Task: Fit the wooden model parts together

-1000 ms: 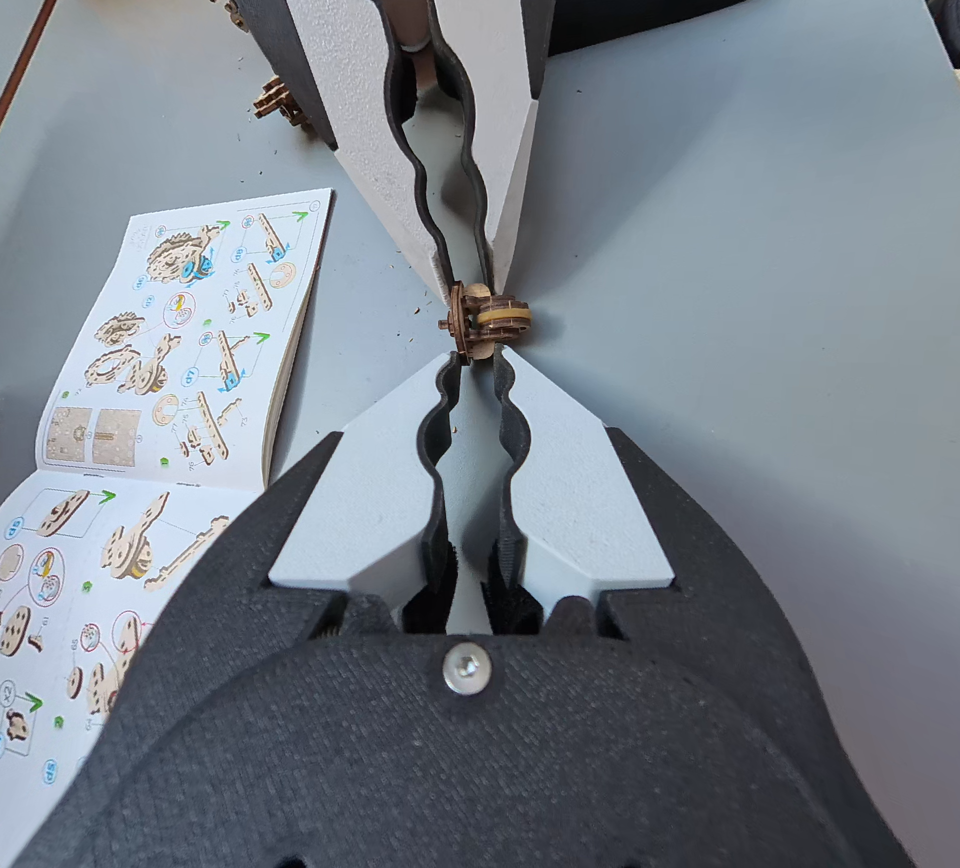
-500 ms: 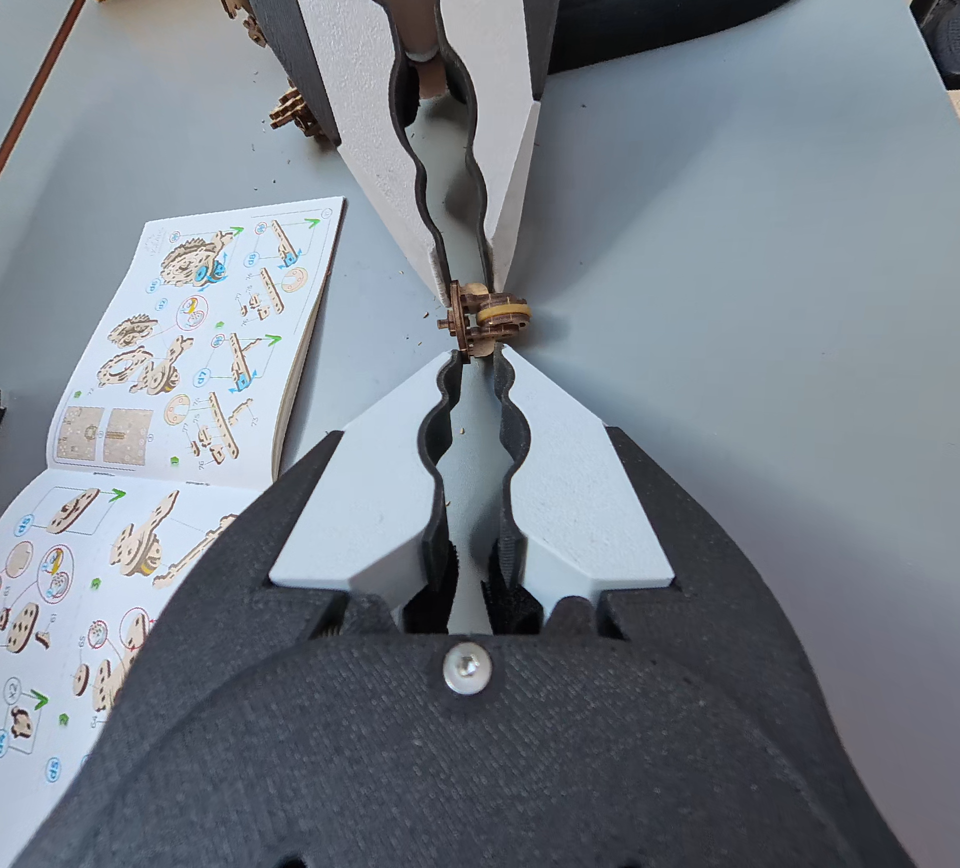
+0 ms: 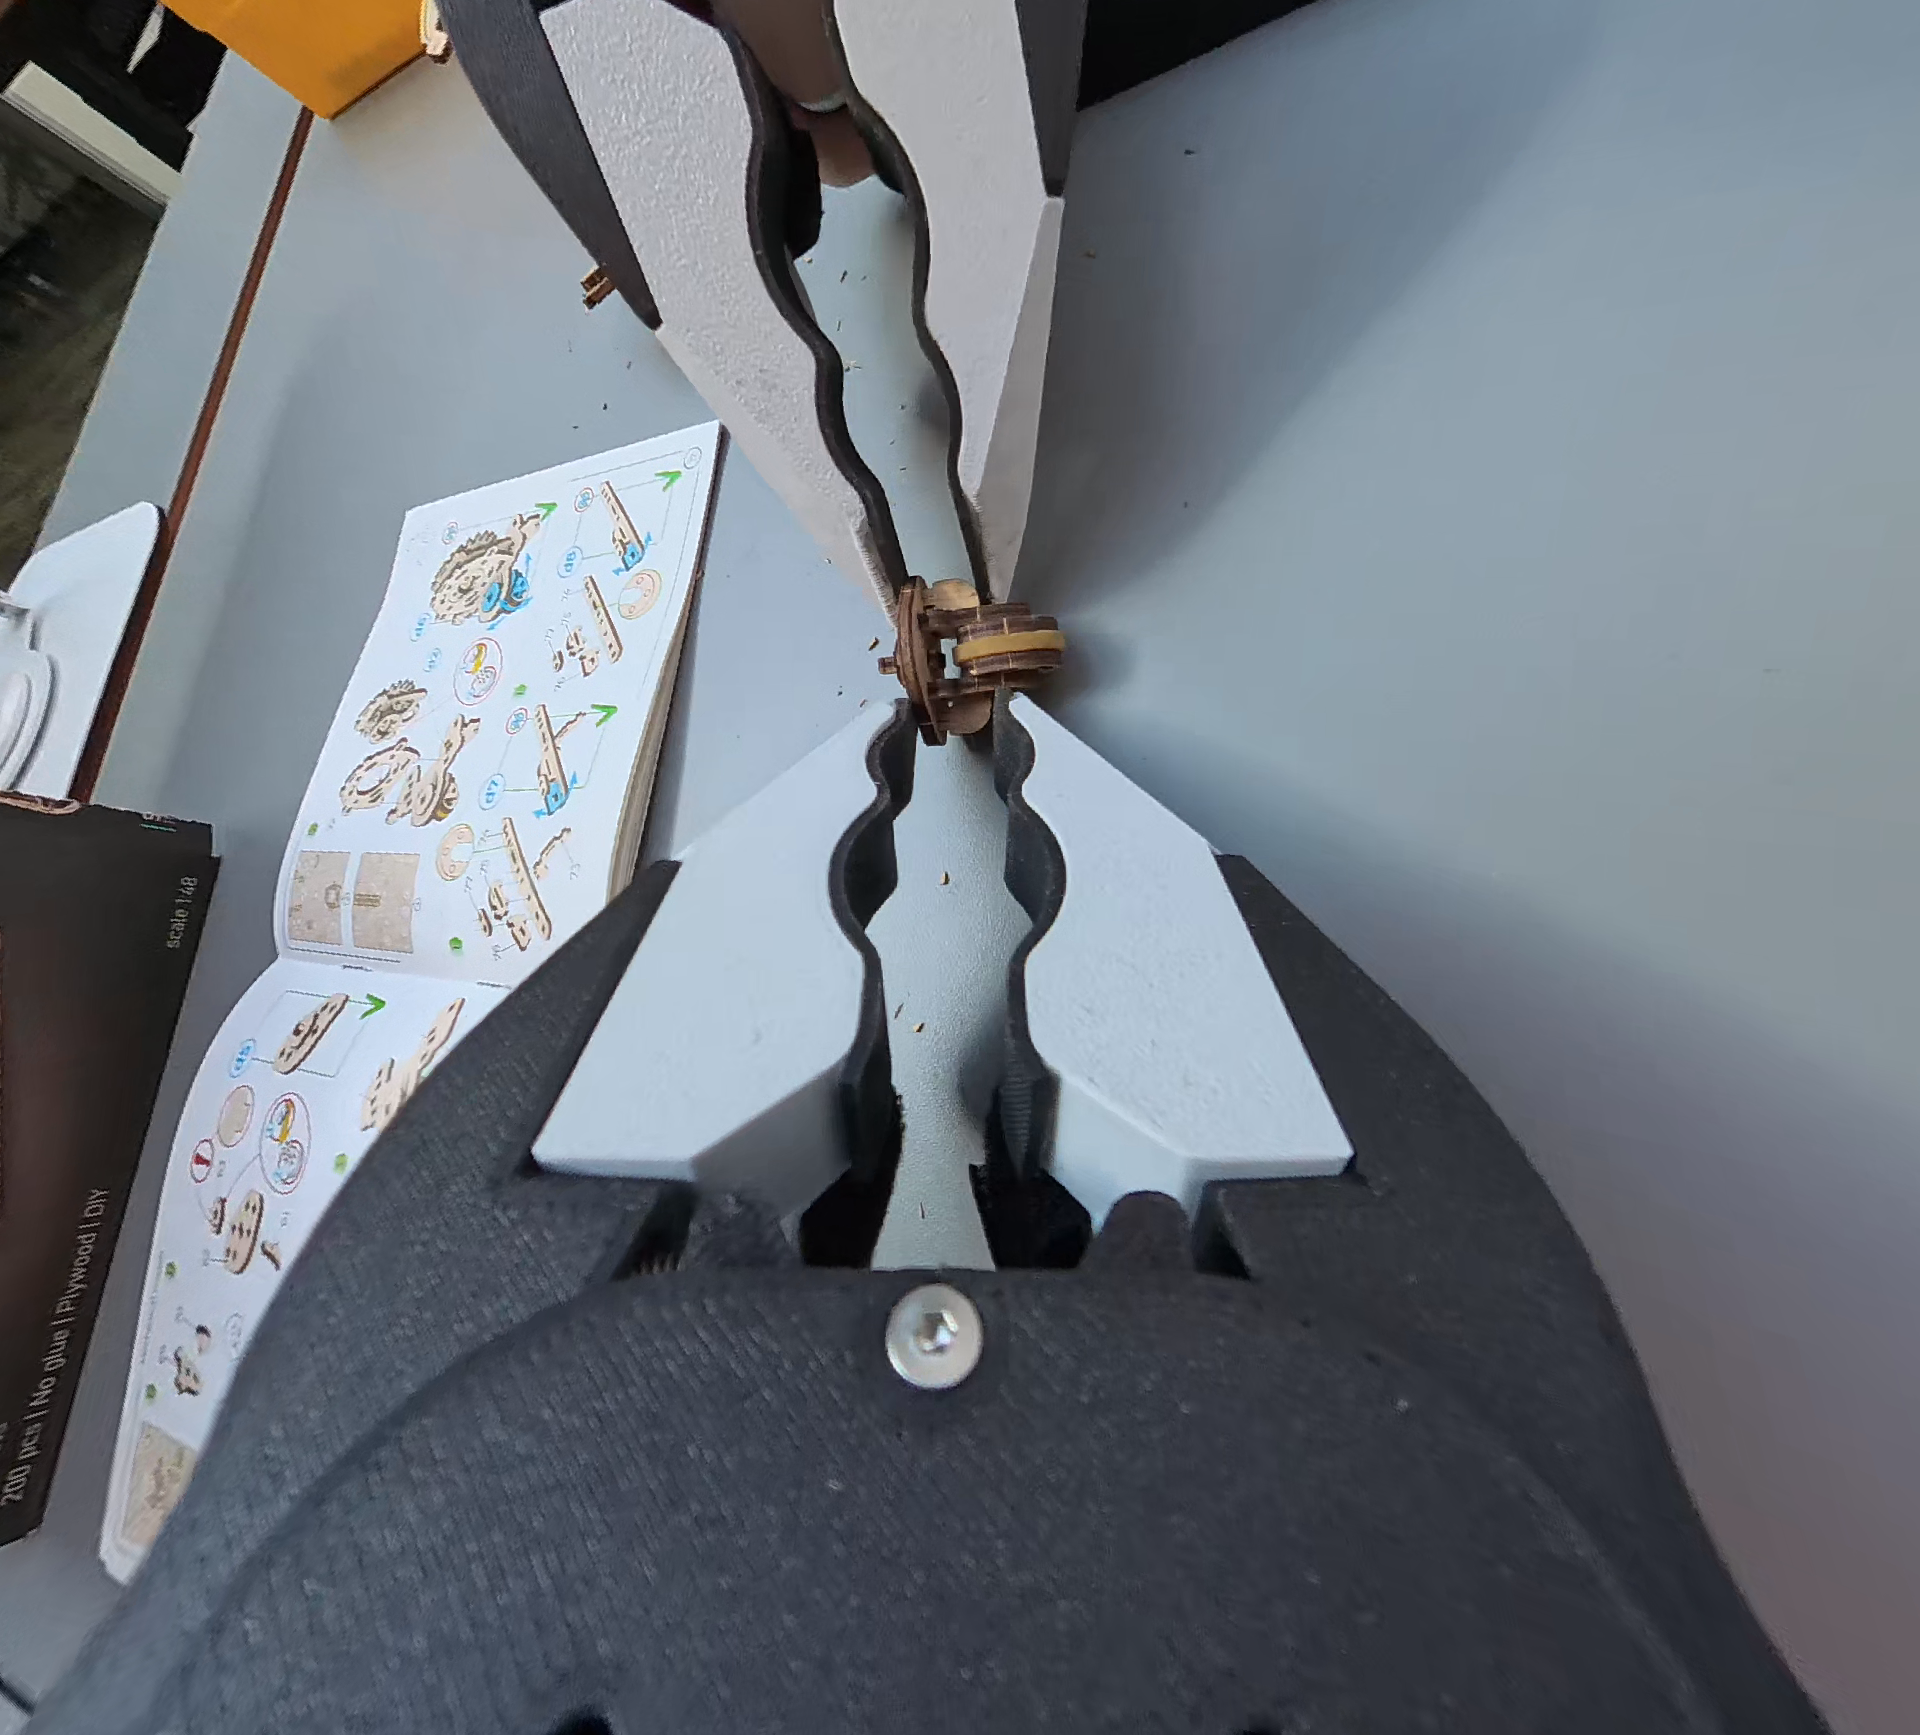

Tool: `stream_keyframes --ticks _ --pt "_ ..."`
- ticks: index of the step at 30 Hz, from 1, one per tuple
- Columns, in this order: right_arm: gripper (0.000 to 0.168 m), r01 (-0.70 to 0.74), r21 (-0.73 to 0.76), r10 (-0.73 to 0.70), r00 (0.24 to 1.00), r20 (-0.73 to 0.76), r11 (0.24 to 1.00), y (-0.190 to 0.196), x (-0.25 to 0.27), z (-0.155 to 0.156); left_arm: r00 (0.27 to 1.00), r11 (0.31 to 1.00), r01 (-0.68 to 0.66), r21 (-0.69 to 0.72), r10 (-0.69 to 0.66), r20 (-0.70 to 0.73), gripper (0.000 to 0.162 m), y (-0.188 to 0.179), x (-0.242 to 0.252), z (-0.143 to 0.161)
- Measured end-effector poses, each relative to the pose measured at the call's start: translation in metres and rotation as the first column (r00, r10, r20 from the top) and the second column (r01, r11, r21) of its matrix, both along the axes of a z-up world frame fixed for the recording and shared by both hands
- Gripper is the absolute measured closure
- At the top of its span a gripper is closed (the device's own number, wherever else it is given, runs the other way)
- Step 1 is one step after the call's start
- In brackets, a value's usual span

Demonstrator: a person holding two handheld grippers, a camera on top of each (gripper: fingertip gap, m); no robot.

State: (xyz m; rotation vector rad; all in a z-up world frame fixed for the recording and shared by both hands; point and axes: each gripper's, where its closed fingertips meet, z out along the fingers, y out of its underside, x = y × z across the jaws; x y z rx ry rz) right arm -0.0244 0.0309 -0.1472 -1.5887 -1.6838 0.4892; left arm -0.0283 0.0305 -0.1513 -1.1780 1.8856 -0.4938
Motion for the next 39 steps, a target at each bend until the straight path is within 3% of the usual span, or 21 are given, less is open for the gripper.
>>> stream_keyframes --ticks 5,8,17,39 --pt "0.148 0.022 0.036 -0.021 1.000 -0.010 0.999 0.0045 0.0003 0.0039 1.000 1.000 -0.003 -0.022 0.003 -0.002 0.149 0.0013 -0.0008 -0.0004" --pt "0.156 0.002 0.035 -0.002 1.000 -0.006 0.999 0.0004 -0.0014 0.0030 1.000 0.999 -0.005 -0.044 0.005 -0.007 0.150 0.0011 -0.0017 -0.0009" --pt "0.156 0.055 -0.044 -0.055 0.998 0.006 0.998 0.0024 -0.0013 0.0016 1.000 0.997 -0.024 -0.067 0.023 -0.015 0.150 0.0023 -0.0012 -0.0018" --pt "0.157 0.113 -0.022 -0.111 0.991 0.073 0.993 0.0041 0.0004 0.0006 0.998 0.997 -0.055 -0.048 0.053 -0.031 0.150 0.0044 -0.0006 -0.0017"
